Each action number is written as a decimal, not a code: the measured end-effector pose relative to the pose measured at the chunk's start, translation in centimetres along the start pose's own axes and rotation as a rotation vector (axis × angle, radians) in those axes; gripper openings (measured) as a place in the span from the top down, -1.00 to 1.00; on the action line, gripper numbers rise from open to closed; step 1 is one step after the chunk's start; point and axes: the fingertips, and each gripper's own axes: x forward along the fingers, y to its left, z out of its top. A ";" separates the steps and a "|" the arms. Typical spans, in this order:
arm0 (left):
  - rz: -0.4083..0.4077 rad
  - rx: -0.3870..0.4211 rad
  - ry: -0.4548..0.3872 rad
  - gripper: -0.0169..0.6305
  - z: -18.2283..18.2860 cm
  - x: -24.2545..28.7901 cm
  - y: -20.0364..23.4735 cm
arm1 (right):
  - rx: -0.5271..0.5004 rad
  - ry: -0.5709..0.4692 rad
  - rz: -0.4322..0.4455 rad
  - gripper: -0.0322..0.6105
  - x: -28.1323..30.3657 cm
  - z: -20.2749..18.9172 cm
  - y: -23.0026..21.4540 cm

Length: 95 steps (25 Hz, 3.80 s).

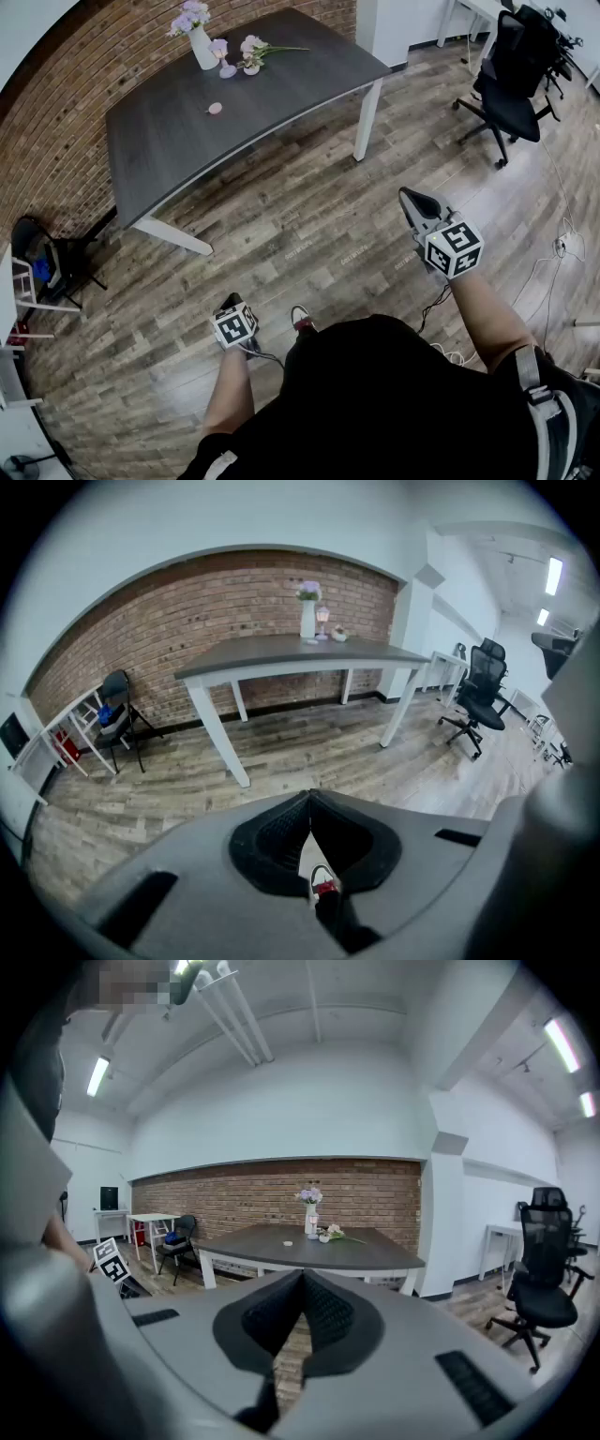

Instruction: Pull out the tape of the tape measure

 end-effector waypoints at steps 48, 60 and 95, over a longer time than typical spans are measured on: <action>0.012 0.088 -0.304 0.92 42.5 16.0 1.1 | -0.037 0.030 0.610 0.06 51.7 8.1 -1.3; 0.002 0.074 -0.333 0.92 49.0 19.9 7.6 | -0.065 0.189 0.616 0.08 64.6 7.2 4.7; -0.170 0.182 -0.324 0.92 56.9 26.3 10.8 | -0.370 0.500 0.678 0.24 73.6 0.0 9.9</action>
